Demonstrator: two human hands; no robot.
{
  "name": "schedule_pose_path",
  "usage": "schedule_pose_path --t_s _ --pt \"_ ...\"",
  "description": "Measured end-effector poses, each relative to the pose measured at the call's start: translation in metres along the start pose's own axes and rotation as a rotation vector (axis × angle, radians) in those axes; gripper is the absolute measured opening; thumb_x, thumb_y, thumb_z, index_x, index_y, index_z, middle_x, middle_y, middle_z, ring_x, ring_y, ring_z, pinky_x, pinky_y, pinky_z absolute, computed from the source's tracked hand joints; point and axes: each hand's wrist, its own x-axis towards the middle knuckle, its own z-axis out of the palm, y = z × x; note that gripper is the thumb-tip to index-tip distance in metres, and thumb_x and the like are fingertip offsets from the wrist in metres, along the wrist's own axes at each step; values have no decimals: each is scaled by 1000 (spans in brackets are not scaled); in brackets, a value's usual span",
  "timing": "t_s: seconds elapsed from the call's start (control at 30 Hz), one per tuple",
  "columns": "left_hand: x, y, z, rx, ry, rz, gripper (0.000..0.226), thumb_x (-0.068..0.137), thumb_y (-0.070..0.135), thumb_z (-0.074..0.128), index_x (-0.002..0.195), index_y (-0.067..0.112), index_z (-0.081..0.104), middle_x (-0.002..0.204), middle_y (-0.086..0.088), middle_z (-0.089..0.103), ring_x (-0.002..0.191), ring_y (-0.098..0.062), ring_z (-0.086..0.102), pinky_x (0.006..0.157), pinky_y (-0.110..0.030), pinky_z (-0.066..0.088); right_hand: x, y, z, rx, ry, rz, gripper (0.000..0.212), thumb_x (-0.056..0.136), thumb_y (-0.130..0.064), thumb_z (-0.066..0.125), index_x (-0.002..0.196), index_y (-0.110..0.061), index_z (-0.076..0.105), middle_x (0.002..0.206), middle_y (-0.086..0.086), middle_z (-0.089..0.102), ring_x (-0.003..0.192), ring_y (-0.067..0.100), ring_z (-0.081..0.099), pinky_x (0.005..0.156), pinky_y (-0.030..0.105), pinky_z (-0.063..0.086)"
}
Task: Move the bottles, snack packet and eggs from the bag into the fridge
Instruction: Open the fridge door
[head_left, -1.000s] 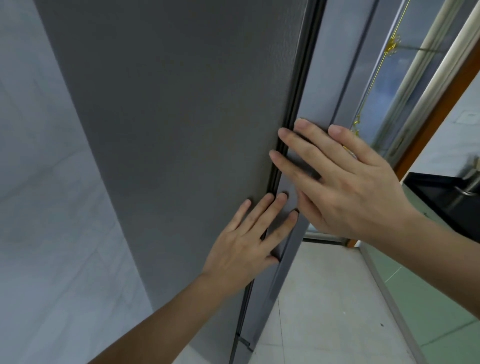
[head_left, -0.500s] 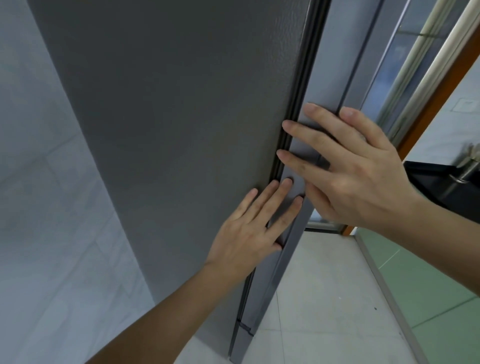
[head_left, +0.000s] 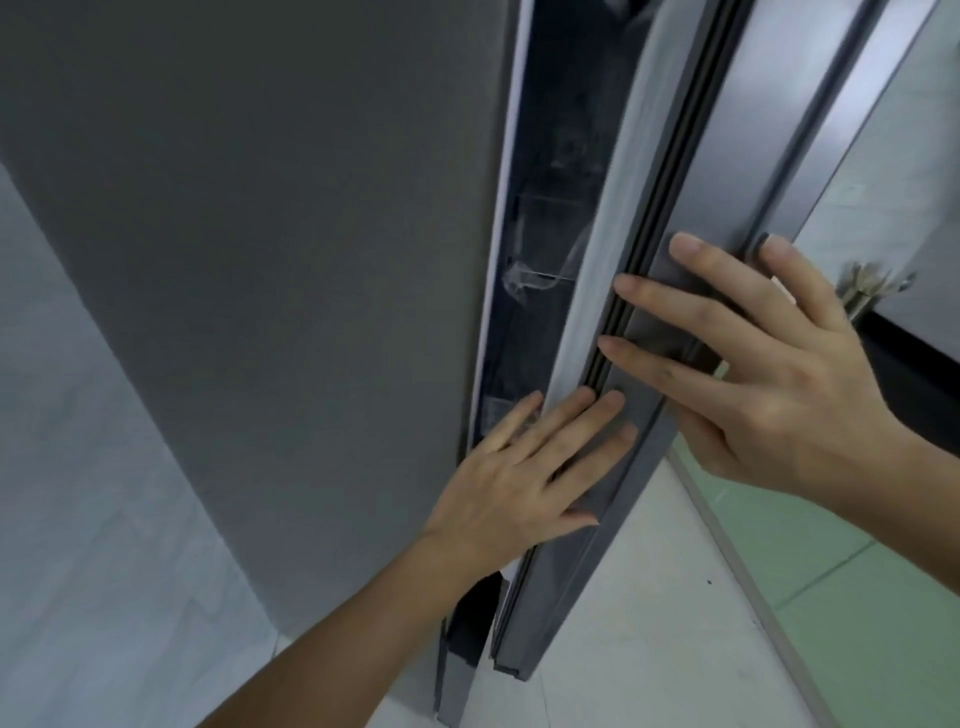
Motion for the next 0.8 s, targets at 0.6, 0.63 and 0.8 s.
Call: schedule_pose_path --t_s 0.6,0.63,0.8 --pt "86 40 105 -340 -408 -132 85 86 4 56 158 18 13 167 1 9 153 -14 5 125 -41 9 -179 35 -25 5 -104 589 36 85 -4 56 117 1 72 136 26 59 135 45 48 107 64 40" --pt "96 48 113 -339 -417 -128 87 85 4 56 159 18 12 166 2 9 153 -13 3 125 -39 4 -184 33 -20 31 -106 622 38 85 -5 57 119 2 71 136 26 59 135 45 48 108 63 40" --pt "137 89 146 -375 -441 -126 94 84 12 56 158 24 0 167 8 1 153 -9 -7 124 -41 0 -200 31 13 138 -239 724 52 84 -11 55 136 -3 59 139 20 58 133 39 51 114 52 37"
